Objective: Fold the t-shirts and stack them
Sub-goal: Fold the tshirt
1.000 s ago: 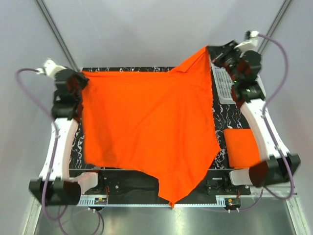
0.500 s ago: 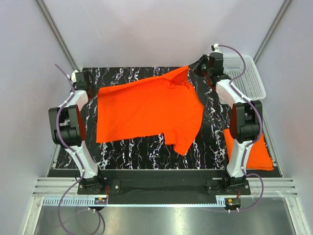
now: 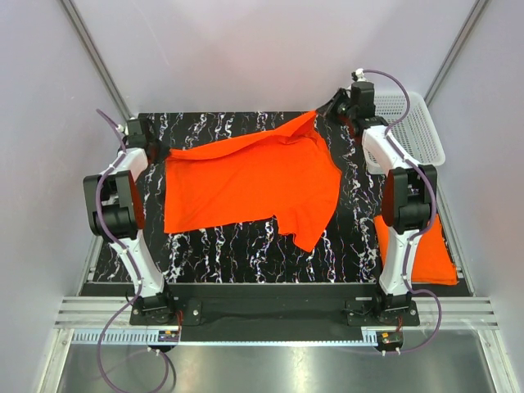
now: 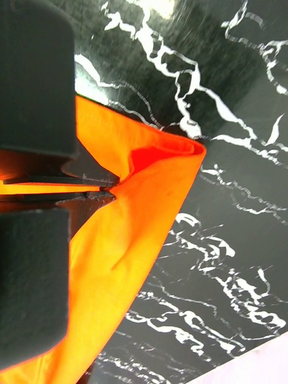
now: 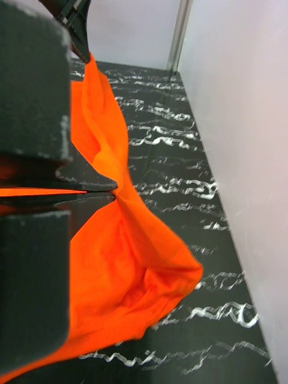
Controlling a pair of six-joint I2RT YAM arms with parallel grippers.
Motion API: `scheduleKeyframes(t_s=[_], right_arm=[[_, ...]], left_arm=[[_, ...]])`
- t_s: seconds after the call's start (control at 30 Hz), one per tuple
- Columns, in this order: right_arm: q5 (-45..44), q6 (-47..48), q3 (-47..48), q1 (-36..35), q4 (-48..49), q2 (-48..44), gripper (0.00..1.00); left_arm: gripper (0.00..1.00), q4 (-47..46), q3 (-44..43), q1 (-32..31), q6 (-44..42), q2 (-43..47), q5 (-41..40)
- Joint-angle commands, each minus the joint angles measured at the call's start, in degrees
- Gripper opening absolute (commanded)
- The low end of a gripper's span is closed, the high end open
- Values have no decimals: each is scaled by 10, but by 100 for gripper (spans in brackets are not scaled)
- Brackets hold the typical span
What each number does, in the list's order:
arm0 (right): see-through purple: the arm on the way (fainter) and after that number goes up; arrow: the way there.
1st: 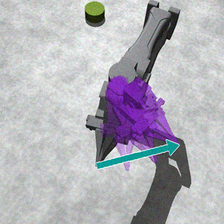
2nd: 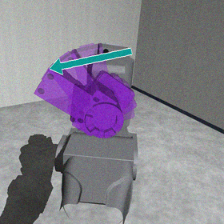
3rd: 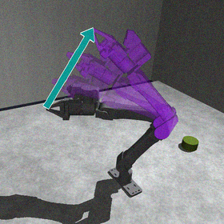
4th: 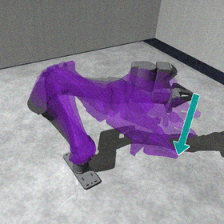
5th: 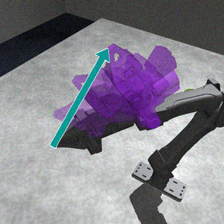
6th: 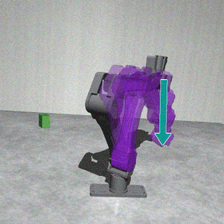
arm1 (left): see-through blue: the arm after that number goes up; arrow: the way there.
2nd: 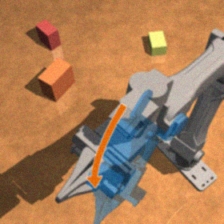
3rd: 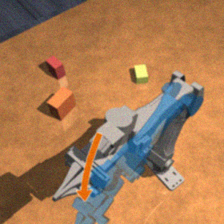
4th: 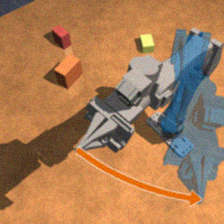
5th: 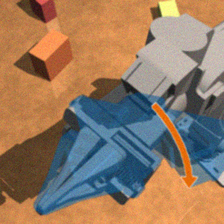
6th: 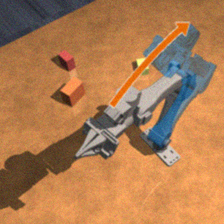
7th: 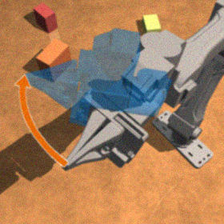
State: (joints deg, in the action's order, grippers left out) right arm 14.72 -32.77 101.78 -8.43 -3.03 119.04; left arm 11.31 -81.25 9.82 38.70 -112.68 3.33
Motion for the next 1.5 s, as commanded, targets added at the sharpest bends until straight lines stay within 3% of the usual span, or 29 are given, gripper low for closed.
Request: scheduleKeyframes(t_s=[0.0, 0.4, 0.8, 1.13, 1.23, 1.27, 1.33, 1.37, 1.47], right_arm=[[15, 24, 12, 16, -39, -10, 0], [0, 38, -70, 29, -95, -60, 0], [-28, 44, -119, 30, -142, -79, 0], [-62, 48, -151, 31, -172, -83, 1], [-58, 55, -123, 30, -205, -70, 6], [-51, 65, -114, 30, -226, -70, 19], [-39, 75, -99, 31, -233, -79, 30], [-34, 91, -93, 30, -229, -82, 42], [-23, 129, -30, 30, -219, -36, 56]], left_arm=[[0, 15, -4, 5, 5, 11, 33], [0, 111, -6, 31, -61, 25, 34], [0, 128, -15, 41, -59, -17, 82], [1, 136, -13, 41, -70, -18, 77], [10, 149, -22, 41, -76, -17, 64], [19, 167, -27, 41, -85, -14, 56], [30, 183, -36, 41, -91, 6, 34], [39, 185, -36, 41, -101, 14, 32], [47, 185, -38, 41, -105, 40, 29]])
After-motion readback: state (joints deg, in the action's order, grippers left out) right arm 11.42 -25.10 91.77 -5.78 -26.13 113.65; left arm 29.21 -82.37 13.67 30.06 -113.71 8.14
